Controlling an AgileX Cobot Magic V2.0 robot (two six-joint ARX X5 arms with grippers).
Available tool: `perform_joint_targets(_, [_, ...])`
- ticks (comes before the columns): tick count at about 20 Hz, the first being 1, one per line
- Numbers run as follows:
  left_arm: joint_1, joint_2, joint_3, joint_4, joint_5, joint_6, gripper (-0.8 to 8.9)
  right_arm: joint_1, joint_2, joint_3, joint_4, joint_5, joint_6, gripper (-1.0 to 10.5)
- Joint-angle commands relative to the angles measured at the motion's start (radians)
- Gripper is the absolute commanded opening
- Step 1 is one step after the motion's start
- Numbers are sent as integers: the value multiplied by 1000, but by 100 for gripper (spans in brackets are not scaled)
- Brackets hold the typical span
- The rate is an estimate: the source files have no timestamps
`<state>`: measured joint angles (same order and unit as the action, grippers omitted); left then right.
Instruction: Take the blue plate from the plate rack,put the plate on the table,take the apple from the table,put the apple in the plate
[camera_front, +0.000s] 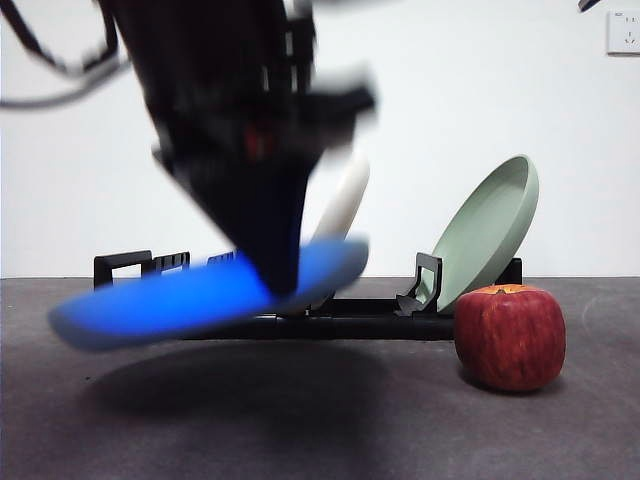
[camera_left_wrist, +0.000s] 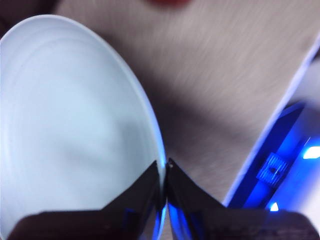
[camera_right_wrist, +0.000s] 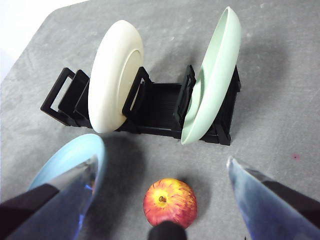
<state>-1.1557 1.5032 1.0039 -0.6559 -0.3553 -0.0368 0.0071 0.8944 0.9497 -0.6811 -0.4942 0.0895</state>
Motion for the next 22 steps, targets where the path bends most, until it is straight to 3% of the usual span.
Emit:
perform_joint_targets(1, [20,66,-10,10,2,49,-9,0,0,3,5,3,0,438])
perform_joint_targets(5, [24,121,-10,35,54,49,13,0,0,3,5,2,-1,438])
perform_joint_targets(6, [21,120,-10,47,61,49,109,0,0,3,5,2,-1,438])
perform_joint_targets(8, [27,117,-7,51,73,49,415,1,0,3,-2,-4,-1,439])
perform_joint_targets(9, [32,117,-5,50,72,49,465,2,2,3,-3,-4,-1,440])
perform_joint_targets(14, [48,76,108,-25,27,49,469,6,16,3,-7,-4,-2,441])
perform_joint_targets(17, [54,12,306,-138,-85,70,469,58,49,3,-10,34,-21,449])
perform_joint_targets(20, [82,-37,534,-217,-208,124,469,153,110,3,-10,101,-33,594])
perform_joint_targets(22, [122,-54,703,-256,-310,162,469,240,156,3,-10,168,-43,604])
